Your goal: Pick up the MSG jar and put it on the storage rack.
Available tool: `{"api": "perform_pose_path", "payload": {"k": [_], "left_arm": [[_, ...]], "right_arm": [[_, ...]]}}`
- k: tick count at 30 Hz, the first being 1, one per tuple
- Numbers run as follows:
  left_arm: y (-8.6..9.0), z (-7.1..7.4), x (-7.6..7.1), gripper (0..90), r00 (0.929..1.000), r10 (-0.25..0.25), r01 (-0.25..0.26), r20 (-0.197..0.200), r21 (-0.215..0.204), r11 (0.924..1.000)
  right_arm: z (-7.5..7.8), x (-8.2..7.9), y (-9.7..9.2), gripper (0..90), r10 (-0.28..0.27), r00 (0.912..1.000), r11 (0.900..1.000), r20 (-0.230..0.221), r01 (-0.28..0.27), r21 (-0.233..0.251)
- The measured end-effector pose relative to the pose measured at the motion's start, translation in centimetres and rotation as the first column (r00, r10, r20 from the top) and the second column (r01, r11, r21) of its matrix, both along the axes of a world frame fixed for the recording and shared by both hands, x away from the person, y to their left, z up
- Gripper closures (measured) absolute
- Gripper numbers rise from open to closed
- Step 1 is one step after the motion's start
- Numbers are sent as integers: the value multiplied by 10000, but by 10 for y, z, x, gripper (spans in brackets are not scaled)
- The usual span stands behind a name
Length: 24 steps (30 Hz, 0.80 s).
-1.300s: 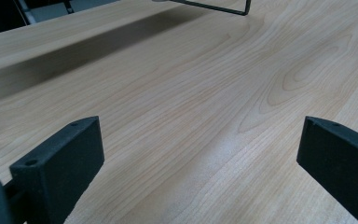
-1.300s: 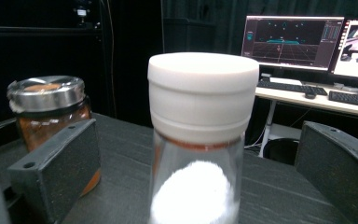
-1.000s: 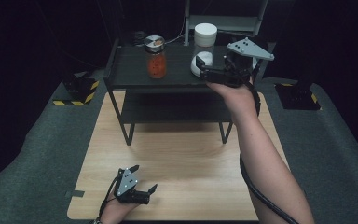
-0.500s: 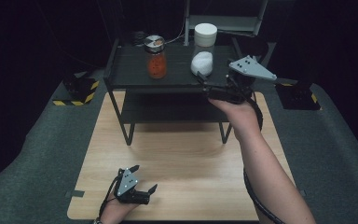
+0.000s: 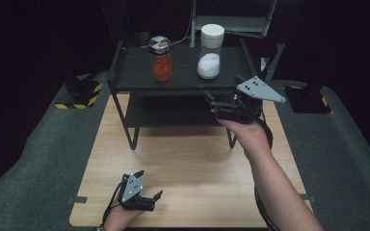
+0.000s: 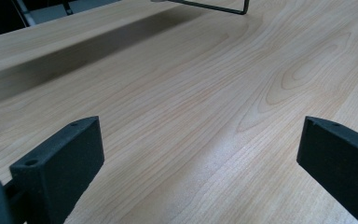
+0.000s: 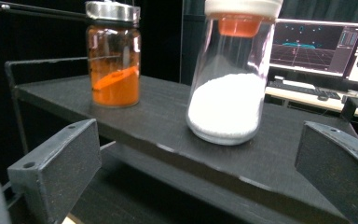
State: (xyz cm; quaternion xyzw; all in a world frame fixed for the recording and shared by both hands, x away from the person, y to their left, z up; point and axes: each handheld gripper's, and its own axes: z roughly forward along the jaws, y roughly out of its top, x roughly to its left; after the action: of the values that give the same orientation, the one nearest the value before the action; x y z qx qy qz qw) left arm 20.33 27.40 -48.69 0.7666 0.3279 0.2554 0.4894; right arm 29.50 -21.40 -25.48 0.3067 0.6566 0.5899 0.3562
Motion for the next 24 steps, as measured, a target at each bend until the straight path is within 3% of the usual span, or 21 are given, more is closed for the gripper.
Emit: {"api": "perform_pose_path", "payload": {"k": [11,16,24], "left_arm": [[-1,0,0,8,10000,-35,34,50,89,10000],[-1,0,-1,8,10000,-13,12,69,86,10000],[-1,-1,-2,6,9999,-79,78,152,100,9999]], "right_arm": [[-27,-14,-10,0,26,9999,9998,-103,-28,-203],[-47,-21,-16,0,12,9997,9990,-236,-22,-441],[-94,-35,-32,0,50,9980,9962,-623,-105,-869]]}}
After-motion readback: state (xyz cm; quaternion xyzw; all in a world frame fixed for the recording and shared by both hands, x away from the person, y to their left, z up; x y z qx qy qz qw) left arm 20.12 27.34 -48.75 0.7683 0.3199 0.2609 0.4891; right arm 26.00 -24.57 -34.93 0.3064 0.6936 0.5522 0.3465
